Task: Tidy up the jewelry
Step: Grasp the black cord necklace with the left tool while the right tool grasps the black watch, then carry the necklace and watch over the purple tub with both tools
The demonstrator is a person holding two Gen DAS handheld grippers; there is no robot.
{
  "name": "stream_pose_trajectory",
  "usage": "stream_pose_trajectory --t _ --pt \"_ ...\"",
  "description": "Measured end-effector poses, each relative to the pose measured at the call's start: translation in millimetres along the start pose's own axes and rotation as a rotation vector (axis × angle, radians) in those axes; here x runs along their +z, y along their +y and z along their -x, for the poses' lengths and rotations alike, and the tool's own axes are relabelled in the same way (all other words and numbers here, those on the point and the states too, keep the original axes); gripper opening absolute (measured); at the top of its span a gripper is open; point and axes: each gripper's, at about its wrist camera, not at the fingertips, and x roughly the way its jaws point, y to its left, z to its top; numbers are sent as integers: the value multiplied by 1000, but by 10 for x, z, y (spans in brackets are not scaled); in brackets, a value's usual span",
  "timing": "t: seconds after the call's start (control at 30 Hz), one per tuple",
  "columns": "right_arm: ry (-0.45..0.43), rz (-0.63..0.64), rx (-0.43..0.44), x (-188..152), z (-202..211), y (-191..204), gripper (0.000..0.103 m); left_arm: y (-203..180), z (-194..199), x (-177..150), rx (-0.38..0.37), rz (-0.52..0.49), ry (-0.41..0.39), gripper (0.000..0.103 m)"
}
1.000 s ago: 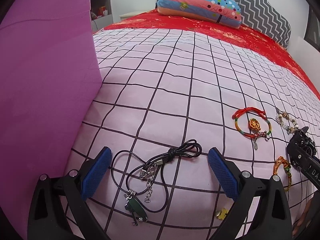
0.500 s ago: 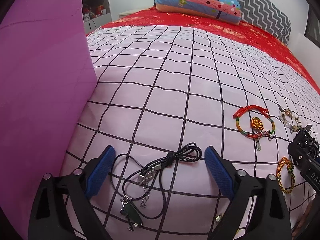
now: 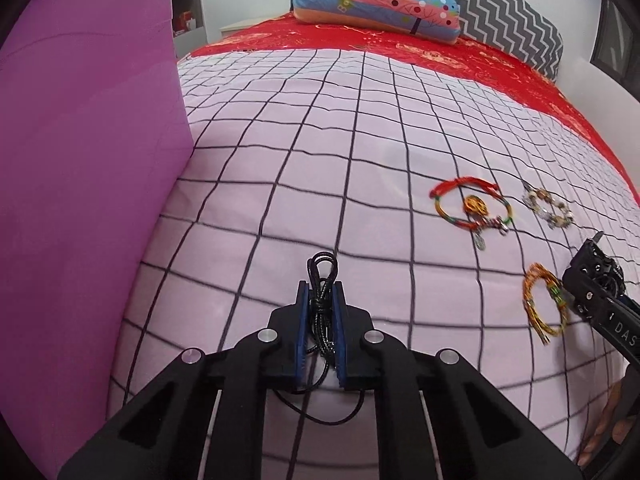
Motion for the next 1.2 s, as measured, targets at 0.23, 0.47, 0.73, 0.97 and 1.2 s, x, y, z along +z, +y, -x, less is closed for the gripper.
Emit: stream_pose_trajectory --t 0.23,0.47,0.73,0.97,1.2 --pt "9 -34 8 -289 319 -115 66 22 270 -257 -104 25 47 11" --pt "15 -40 22 -626 738 -129 66 -30 658 -554 -121 -2 56 11" --pt "-32 3 88 -747 1331 134 66 -27 1262 -609 -144 -16 -5 11" --pt "-110 56 147 -618 1845 503 66 37 1864 -439 -187 -31 -107 11" --pt "-182 119 208 -407 2238 955 66 334 2305 -204 -178 -23 -192 11"
